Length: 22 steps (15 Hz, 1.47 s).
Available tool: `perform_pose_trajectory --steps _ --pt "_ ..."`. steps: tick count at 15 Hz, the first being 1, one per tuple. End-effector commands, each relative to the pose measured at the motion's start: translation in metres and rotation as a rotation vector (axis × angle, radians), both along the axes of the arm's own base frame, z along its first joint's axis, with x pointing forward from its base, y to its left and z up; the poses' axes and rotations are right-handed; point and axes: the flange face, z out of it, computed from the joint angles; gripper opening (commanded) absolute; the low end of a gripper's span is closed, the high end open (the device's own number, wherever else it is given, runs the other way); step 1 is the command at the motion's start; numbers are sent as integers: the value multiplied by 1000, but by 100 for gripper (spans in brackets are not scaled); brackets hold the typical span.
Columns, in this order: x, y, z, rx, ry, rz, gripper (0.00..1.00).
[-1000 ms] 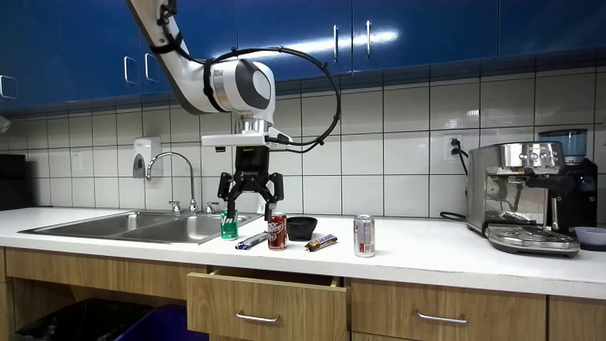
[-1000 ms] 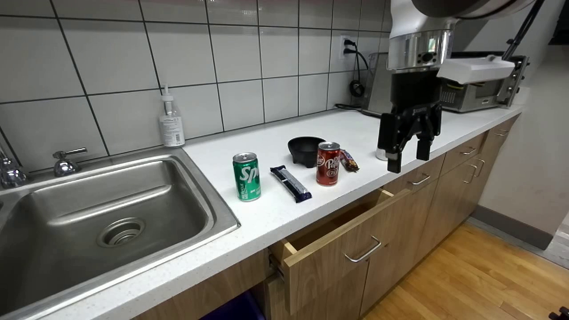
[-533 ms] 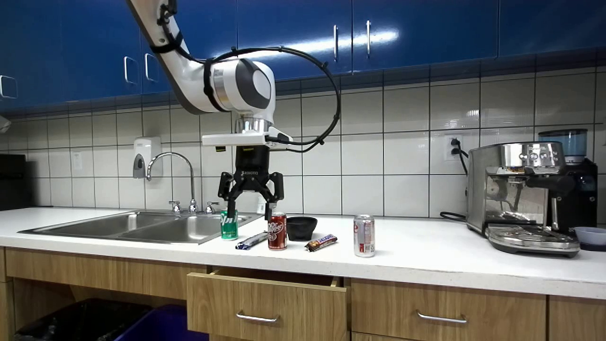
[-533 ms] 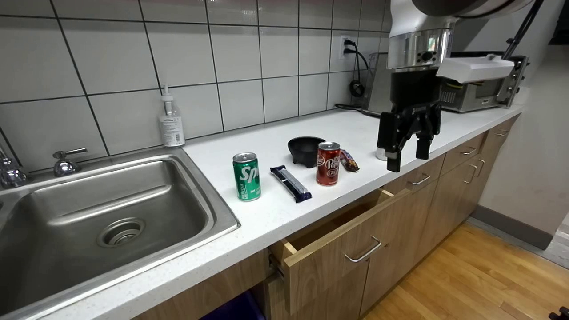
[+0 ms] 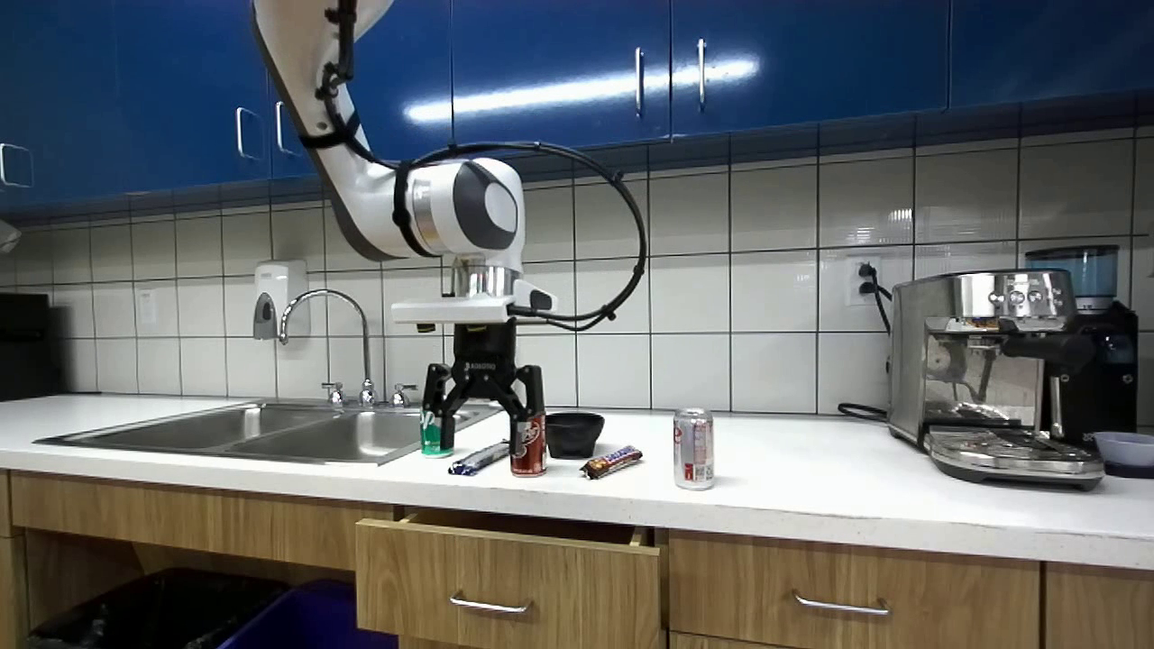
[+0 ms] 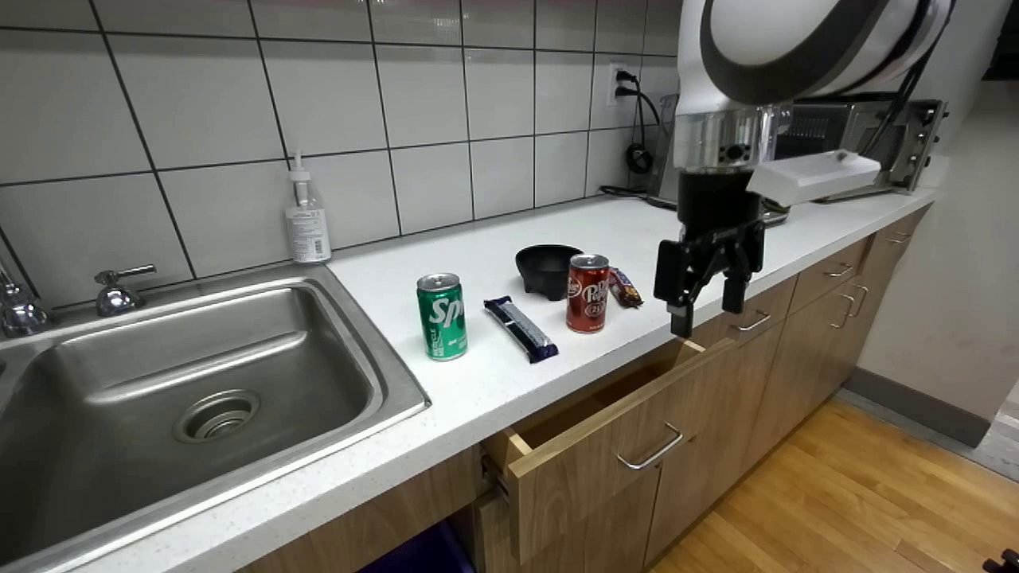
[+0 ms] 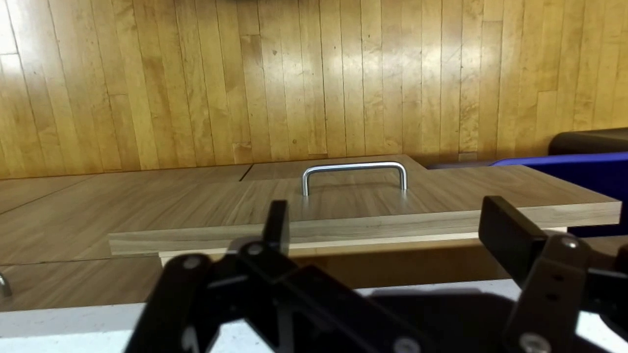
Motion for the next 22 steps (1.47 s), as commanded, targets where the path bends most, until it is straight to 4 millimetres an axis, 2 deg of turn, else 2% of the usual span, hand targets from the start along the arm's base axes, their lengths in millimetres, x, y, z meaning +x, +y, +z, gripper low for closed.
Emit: perform_pose_trajectory --steps 1,4,7,22 --pt "14 8 -31 -21 -30 -26 100" --pt "19 15 -50 -37 -57 -25 100" --pt "21 20 -61 -56 -87 -25 100" --pt "27 29 -88 -95 -123 34 100"
